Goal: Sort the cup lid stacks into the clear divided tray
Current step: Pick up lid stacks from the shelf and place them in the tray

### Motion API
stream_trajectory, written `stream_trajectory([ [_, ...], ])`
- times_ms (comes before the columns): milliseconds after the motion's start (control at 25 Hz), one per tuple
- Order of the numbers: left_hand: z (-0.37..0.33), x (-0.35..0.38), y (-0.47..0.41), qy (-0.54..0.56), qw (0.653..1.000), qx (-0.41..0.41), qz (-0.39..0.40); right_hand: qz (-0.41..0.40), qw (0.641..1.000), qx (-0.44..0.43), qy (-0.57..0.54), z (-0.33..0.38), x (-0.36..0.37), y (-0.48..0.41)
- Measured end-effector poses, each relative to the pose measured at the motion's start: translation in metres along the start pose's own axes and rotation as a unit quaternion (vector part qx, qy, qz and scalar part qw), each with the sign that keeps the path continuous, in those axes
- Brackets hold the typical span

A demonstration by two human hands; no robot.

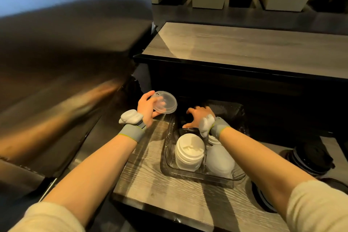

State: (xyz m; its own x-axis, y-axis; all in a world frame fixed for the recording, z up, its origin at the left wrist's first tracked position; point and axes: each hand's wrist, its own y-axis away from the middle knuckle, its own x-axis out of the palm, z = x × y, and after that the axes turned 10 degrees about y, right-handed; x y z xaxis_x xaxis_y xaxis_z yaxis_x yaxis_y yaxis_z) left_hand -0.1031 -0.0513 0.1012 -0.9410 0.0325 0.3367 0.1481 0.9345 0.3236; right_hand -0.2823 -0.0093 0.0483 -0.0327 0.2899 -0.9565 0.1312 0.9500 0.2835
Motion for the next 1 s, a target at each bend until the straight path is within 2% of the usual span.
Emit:
stream_trajectory([
  [40, 0.000, 0.000, -0.002, -0.007, 1.000, -0.005, 0.007, -0.014, 0.999, 0.006, -0.029, 0.001, -0.002, -0.001],
  [120, 0.003, 0.004, -0.002, -0.028, 0.999, -0.017, 0.025, -0.067, 0.984, 0.016, -0.163, 0.002, -0.013, 0.001],
  [200, 0.008, 0.012, 0.000, -0.049, 0.997, -0.033, 0.050, -0.099, 0.937, -0.005, -0.334, 0.003, -0.025, 0.008],
  [280, 0.013, 0.023, 0.003, -0.069, 0.994, -0.042, 0.078, -0.087, 0.904, -0.051, -0.416, 0.002, -0.035, 0.022],
  [440, 0.024, 0.045, 0.016, -0.085, 0.988, -0.059, 0.113, -0.078, 0.954, -0.044, -0.287, -0.011, -0.038, 0.047],
  [560, 0.033, 0.061, 0.028, -0.106, 0.985, -0.057, 0.127, -0.070, 0.961, -0.018, -0.268, -0.029, -0.041, 0.068],
  [680, 0.036, 0.071, 0.034, -0.145, 0.984, -0.036, 0.100, -0.007, 0.970, -0.027, -0.242, -0.047, -0.038, 0.094],
  [800, 0.043, 0.081, 0.039, -0.161, 0.983, -0.033, 0.077, 0.048, 0.984, -0.045, -0.167, -0.060, -0.026, 0.123],
  [1000, 0.053, 0.095, 0.051, -0.183, 0.978, -0.033, 0.095, 0.088, 0.991, -0.096, 0.002, -0.060, 0.010, 0.133],
])
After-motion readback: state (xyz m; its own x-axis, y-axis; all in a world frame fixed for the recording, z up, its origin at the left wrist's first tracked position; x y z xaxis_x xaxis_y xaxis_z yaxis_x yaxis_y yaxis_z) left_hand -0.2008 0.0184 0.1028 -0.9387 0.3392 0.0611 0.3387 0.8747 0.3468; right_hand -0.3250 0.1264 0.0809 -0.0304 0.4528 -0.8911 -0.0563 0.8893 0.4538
